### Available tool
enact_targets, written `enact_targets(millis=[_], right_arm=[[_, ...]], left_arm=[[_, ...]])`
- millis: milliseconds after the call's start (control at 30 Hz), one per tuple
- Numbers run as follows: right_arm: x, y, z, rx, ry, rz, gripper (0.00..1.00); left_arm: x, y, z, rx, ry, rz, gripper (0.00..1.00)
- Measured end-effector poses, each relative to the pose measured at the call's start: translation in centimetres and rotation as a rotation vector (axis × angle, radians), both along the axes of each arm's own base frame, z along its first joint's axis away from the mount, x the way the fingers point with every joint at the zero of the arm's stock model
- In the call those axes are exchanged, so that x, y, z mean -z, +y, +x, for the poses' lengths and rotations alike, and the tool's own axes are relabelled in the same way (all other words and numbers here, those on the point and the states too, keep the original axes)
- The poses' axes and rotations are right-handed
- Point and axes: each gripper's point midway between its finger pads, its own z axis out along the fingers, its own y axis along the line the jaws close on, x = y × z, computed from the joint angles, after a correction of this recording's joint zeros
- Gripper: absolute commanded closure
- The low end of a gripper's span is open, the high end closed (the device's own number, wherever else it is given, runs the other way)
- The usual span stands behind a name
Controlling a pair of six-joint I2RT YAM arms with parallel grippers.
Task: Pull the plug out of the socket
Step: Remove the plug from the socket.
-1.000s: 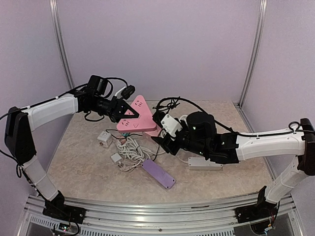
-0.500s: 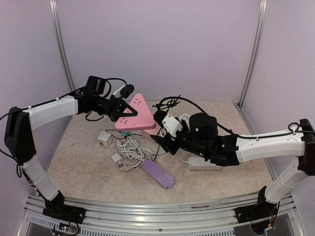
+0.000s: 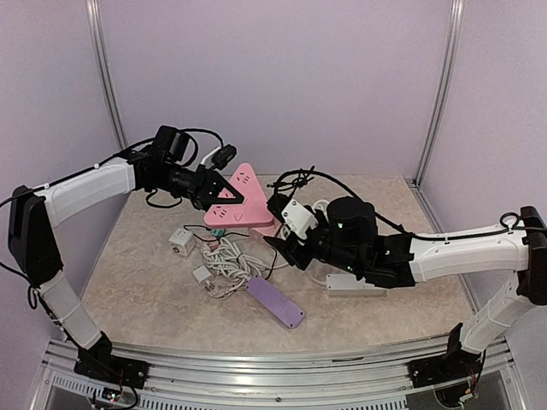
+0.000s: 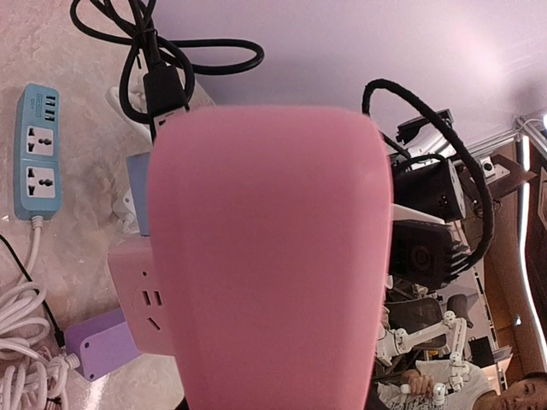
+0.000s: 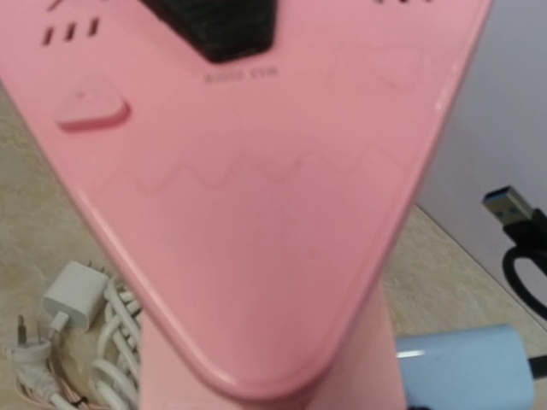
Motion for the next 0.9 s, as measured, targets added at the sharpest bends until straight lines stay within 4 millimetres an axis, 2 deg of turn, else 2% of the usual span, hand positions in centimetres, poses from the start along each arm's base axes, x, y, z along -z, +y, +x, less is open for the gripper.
enact_targets(millis=[400, 900], right_arm=[[0.5, -0.1, 0.0, 0.002, 0.002, -0.006, 1.0], [-0.9, 0.0, -0.5, -0.013, -0.021, 0.043, 1.0]], left_arm=[[0.1, -0.1, -0.6, 0.018, -0.01, 0.012, 0.99], [-0.9, 0.4, -1.3, 0.084, 0.013, -0.085, 0.99]])
